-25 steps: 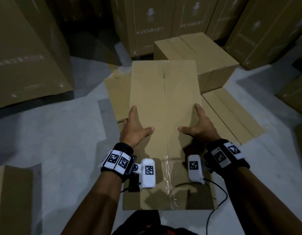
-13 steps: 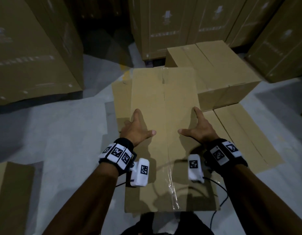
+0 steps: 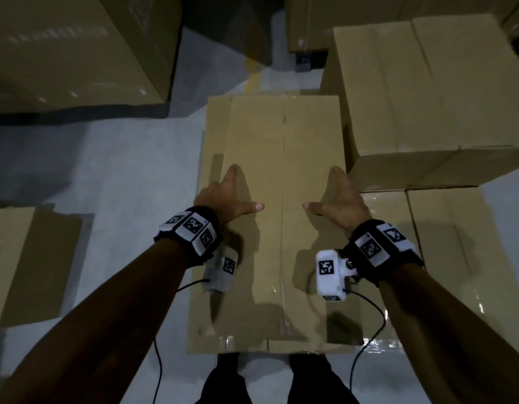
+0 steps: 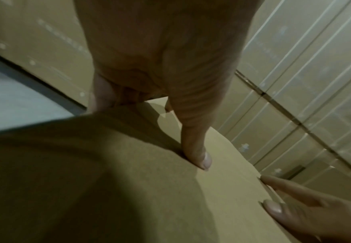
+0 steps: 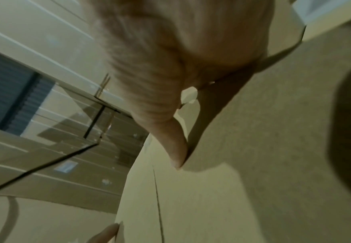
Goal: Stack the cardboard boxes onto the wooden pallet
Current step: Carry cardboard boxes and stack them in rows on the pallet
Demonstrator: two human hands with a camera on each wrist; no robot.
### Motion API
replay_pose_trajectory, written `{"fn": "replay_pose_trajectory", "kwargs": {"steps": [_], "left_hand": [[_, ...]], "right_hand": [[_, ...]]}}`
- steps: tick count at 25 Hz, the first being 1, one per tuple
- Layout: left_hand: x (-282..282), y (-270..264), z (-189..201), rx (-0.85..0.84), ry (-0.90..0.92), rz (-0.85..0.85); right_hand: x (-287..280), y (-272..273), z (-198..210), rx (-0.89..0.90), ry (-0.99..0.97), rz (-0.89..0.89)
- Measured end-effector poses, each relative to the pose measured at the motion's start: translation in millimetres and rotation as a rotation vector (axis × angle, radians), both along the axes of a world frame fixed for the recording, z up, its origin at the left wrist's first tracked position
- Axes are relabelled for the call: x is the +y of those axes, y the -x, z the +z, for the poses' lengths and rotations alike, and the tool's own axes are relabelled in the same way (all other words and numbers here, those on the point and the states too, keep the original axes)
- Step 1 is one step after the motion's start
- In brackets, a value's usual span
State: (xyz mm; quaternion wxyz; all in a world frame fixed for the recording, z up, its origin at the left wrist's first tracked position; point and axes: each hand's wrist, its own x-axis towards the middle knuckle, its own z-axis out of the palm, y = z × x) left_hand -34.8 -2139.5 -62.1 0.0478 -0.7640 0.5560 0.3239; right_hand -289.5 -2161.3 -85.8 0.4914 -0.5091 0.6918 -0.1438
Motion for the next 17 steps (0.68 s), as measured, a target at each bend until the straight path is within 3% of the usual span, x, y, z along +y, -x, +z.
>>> {"fn": "replay_pose_trajectory", "kwargs": {"steps": [10,17], "left_hand": [[-50,41,-90,0.095,-0.004,0.155],[-69,59,-121,0.150,0.131,0.229]], "right_hand": [[-61,34,-90,-0.044,0.029,0.027],[-93,47,-112,-0.061,0.066,0.040]]}}
